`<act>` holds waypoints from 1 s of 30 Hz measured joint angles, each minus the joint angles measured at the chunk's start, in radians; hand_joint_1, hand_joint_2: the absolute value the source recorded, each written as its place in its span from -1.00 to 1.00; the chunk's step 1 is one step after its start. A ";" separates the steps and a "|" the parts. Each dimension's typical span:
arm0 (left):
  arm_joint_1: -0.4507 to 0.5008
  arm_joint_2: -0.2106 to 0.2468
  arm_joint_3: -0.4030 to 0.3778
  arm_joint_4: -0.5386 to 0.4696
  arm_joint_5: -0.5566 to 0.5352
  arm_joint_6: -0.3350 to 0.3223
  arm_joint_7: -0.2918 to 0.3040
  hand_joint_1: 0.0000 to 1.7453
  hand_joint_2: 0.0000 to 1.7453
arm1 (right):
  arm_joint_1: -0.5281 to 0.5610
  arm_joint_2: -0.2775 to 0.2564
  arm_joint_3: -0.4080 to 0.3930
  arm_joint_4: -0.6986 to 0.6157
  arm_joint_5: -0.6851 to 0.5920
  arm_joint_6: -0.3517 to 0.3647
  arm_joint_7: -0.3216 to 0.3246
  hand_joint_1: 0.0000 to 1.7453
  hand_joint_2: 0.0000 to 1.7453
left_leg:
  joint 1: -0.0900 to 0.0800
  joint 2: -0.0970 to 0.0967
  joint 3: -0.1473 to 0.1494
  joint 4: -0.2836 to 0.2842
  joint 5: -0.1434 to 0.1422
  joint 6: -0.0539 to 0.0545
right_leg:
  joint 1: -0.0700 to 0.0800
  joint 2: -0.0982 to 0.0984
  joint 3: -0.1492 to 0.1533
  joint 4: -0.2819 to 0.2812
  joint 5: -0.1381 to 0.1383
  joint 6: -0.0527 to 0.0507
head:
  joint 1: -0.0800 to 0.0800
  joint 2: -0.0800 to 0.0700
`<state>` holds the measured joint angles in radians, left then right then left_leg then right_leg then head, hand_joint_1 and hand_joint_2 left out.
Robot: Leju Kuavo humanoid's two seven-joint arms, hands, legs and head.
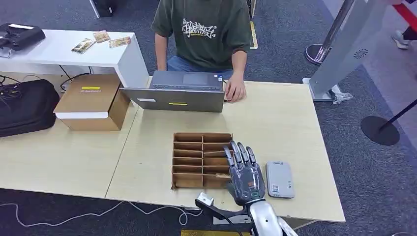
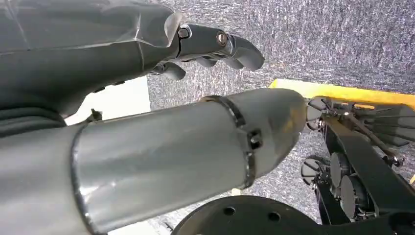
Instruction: Pass the card to the sensor for recognition and then transmit it.
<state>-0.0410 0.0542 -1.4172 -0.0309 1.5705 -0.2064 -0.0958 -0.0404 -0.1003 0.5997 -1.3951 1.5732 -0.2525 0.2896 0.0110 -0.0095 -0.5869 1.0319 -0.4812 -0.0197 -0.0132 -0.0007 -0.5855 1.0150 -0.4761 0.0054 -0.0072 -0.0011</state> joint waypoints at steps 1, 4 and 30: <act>0.000 0.000 0.000 0.000 0.000 0.000 0.000 -1.00 -1.00 | 0.000 0.000 0.000 0.000 0.000 -0.001 -0.003 -1.00 1.00 | 0.000 0.000 0.000 0.000 0.000 0.000 | 0.000 0.000 0.000 0.000 0.000 0.000 | 0.000 0.000; 0.000 -0.001 0.000 0.000 -0.001 0.000 0.000 -1.00 -1.00 | 0.000 0.000 0.000 0.000 0.000 -0.003 -0.019 -1.00 1.00 | 0.000 0.000 0.000 0.000 0.000 0.000 | 0.000 0.000 0.000 0.000 0.000 0.000 | 0.000 0.000; -0.001 0.003 -0.016 0.000 0.000 0.001 0.000 -1.00 -1.00 | 0.035 0.021 -0.042 0.032 0.000 0.025 -0.088 -1.00 1.00 | 0.000 0.000 0.000 0.000 0.000 0.000 | 0.000 0.000 0.000 0.000 0.000 0.000 | 0.000 0.000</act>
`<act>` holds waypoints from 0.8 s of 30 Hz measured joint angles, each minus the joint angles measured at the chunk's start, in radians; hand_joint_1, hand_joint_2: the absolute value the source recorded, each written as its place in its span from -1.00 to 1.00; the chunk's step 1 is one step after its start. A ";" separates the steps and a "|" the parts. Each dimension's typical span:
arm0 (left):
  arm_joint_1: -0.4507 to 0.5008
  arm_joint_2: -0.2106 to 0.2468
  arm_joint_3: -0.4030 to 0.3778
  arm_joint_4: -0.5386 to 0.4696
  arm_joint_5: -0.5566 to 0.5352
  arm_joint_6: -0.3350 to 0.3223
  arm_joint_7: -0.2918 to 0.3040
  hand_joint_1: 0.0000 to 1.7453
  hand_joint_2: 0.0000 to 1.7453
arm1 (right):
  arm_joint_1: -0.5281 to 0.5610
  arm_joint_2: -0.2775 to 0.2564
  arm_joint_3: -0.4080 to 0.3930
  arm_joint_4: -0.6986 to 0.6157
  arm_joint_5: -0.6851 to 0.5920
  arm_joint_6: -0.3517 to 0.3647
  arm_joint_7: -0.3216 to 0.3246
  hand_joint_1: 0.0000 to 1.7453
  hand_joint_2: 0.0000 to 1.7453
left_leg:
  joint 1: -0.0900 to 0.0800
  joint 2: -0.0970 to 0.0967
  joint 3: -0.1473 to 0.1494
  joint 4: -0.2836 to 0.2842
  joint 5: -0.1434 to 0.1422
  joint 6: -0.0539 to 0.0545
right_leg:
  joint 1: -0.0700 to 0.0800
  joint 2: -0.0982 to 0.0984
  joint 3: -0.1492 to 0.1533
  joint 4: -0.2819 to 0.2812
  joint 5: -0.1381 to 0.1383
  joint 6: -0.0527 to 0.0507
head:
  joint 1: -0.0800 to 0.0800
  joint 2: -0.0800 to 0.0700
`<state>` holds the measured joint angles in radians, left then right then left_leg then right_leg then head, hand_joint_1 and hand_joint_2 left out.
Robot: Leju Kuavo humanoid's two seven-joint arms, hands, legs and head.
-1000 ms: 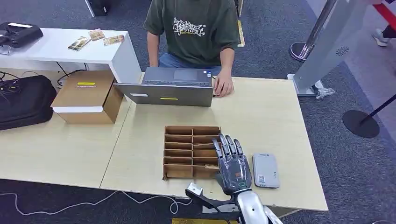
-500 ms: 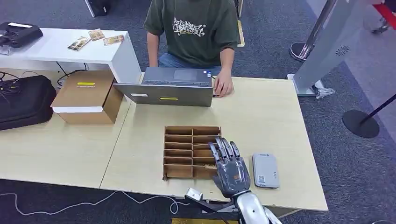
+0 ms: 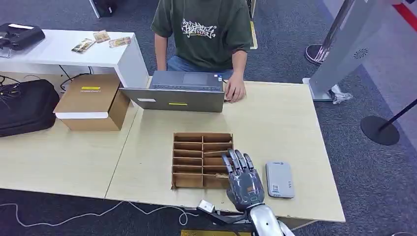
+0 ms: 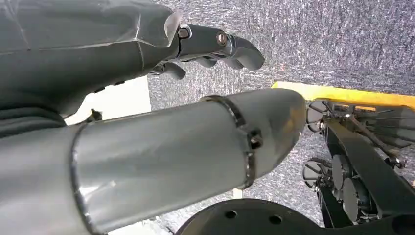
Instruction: Pass the card to the sensor for recognition and then transmit it.
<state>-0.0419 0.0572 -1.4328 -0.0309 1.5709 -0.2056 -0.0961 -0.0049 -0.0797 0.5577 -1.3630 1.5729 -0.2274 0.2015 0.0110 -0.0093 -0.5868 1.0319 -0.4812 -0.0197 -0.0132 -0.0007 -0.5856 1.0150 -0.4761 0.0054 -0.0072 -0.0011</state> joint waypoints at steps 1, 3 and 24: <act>0.000 0.000 0.000 0.000 0.000 0.001 0.000 -1.00 -1.00 | 0.000 0.002 -0.001 0.000 0.000 0.000 -0.003 -1.00 1.00 | 0.000 0.000 0.000 0.000 0.000 0.000 | 0.000 0.000 0.000 0.000 0.000 0.000 | 0.000 0.000; 0.000 0.000 0.000 0.000 0.000 0.002 0.000 -1.00 -1.00 | -0.001 0.005 -0.002 0.002 0.000 -0.001 -0.007 -1.00 1.00 | 0.000 0.000 0.000 0.000 0.000 0.000 | 0.000 0.000 0.000 0.000 0.000 0.000 | 0.000 0.000; 0.000 0.000 0.000 0.000 0.000 0.001 0.000 -1.00 -1.00 | -0.006 0.018 -0.016 0.016 0.000 -0.013 -0.015 1.00 1.00 | 0.000 0.000 0.000 0.000 0.000 0.000 | 0.000 0.000 0.000 0.000 0.000 0.000 | 0.000 0.000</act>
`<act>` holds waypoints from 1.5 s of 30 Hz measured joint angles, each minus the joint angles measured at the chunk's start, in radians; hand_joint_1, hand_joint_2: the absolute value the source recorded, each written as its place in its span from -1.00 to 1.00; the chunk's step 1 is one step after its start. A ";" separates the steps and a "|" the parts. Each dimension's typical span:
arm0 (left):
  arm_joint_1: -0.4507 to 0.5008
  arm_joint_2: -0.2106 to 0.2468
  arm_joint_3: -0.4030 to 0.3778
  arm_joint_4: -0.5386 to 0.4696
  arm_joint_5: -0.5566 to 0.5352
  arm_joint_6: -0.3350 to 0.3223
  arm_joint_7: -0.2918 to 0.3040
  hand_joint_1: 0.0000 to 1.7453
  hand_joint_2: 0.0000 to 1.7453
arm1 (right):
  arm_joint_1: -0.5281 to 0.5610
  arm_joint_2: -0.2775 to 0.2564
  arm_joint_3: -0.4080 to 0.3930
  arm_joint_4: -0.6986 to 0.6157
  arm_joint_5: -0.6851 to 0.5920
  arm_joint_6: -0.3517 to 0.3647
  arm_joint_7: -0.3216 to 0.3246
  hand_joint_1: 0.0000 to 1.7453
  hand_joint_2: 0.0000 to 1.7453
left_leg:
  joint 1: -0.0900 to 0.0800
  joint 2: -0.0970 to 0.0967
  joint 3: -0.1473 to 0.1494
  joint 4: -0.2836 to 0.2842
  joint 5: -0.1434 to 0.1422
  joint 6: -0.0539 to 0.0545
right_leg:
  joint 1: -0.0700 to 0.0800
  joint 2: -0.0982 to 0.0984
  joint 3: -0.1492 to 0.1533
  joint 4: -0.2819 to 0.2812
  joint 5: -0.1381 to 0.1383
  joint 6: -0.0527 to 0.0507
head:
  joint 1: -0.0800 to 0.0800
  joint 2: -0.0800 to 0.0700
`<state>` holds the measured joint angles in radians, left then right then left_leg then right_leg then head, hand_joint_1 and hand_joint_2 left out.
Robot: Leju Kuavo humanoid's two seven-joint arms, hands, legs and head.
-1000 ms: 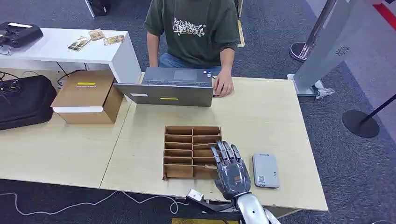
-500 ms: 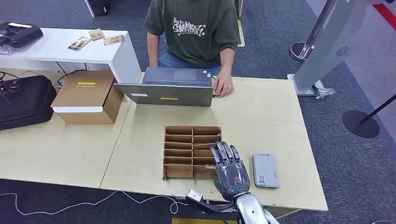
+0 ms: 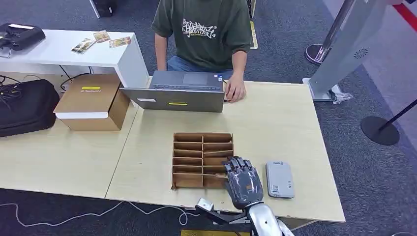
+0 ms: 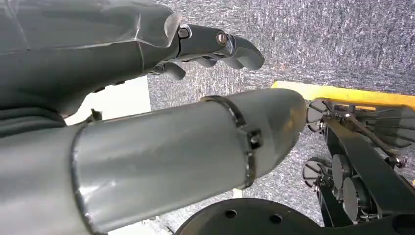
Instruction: Pass the card to the sensor for recognition and then transmit it.
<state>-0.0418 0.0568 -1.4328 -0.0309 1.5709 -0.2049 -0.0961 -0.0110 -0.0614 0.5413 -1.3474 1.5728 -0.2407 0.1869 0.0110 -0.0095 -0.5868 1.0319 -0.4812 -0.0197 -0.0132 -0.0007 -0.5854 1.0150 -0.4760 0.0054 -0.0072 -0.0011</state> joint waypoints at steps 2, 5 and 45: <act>0.000 0.000 0.000 0.000 0.000 0.000 0.000 -1.00 -1.00 | 0.000 0.000 0.000 0.000 0.000 0.000 0.000 1.00 1.00 | 0.000 0.000 0.000 0.000 0.000 0.000 | 0.000 0.000 0.000 0.000 0.000 0.000 | 0.000 0.000; 0.000 0.000 0.000 0.000 0.000 0.000 0.000 -1.00 -1.00 | 0.000 0.000 0.000 0.000 0.000 0.000 0.000 1.00 1.00 | 0.000 0.000 0.000 0.000 0.000 0.000 | 0.000 0.000 0.000 0.000 0.000 0.000 | 0.000 0.000; 0.002 -0.029 0.000 0.000 -0.003 0.017 -0.012 -1.00 -1.00 | 0.125 0.160 -0.310 -0.357 -0.180 -0.352 -0.133 1.00 1.00 | 0.000 0.000 0.000 0.000 0.000 0.000 | 0.000 0.000 0.000 0.000 0.000 0.000 | 0.000 0.000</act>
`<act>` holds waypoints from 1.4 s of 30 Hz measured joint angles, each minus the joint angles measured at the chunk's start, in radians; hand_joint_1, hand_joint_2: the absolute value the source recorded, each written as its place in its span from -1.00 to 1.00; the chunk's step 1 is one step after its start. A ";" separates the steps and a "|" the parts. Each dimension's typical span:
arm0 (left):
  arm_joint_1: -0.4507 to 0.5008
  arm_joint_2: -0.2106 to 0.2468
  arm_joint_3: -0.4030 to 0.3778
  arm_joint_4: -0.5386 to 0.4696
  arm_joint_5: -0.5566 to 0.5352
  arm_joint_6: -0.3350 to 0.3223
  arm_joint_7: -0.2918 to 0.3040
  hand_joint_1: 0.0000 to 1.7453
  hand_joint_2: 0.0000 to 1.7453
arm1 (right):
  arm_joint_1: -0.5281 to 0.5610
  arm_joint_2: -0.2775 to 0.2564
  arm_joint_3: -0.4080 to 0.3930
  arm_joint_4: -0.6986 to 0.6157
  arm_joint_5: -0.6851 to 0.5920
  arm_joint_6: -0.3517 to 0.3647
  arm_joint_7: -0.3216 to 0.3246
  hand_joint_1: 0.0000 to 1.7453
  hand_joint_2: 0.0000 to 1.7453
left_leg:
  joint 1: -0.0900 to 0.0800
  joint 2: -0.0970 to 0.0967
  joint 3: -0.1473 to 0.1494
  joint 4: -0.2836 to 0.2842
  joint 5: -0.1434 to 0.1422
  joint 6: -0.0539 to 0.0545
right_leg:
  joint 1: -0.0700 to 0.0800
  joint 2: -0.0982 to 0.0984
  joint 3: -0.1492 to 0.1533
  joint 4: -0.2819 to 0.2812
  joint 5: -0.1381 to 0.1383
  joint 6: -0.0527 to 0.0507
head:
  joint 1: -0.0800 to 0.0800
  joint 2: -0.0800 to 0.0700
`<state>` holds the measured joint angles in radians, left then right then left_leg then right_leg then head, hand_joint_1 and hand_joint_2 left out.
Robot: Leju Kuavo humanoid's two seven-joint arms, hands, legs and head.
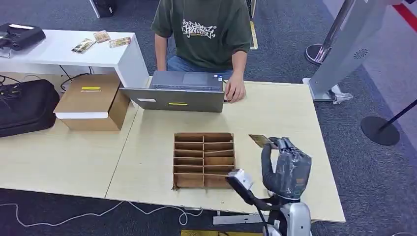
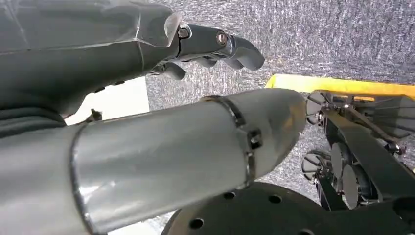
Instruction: Pass the card to the sensor for recognition and then transmit it.
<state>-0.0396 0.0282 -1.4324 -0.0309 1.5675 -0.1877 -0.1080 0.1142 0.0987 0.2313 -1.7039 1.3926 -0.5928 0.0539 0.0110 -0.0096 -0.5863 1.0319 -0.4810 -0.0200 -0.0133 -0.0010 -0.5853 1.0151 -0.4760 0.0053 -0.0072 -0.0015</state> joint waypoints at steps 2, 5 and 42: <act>0.000 -0.001 0.000 0.000 0.000 0.001 0.000 -1.00 -1.00 | 0.019 0.019 -0.045 -0.032 -0.062 -0.004 -0.023 1.00 1.00 | 0.000 0.000 0.000 0.000 0.000 0.000 | 0.000 0.000 0.000 0.000 0.000 0.000 | 0.000 0.000; 0.000 -0.003 0.000 0.000 0.000 0.003 0.000 -1.00 -1.00 | 0.044 0.042 -0.107 -0.064 -0.218 -0.003 -0.067 1.00 1.00 | 0.000 0.000 0.000 0.000 0.000 0.000 | 0.000 0.000 0.000 0.000 0.000 0.000 | 0.000 0.000; -0.029 0.001 -0.084 0.000 -0.077 0.018 0.000 -1.00 -1.00 | -0.325 0.132 -0.276 0.192 -0.239 0.020 -0.081 1.00 1.00 | 0.001 0.001 0.002 0.000 0.004 -0.003 | 0.000 0.002 0.001 0.002 0.003 -0.003 | 0.000 0.000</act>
<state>-0.0684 0.0294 -1.5164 -0.0309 1.4904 -0.1698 -0.1080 -0.2104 0.2312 -0.0446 -1.5120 1.1541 -0.5730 -0.0267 0.0115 -0.0082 -0.5843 1.0318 -0.4768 -0.0234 -0.0132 0.0008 -0.5838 1.0174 -0.4731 0.0023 -0.0076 -0.0011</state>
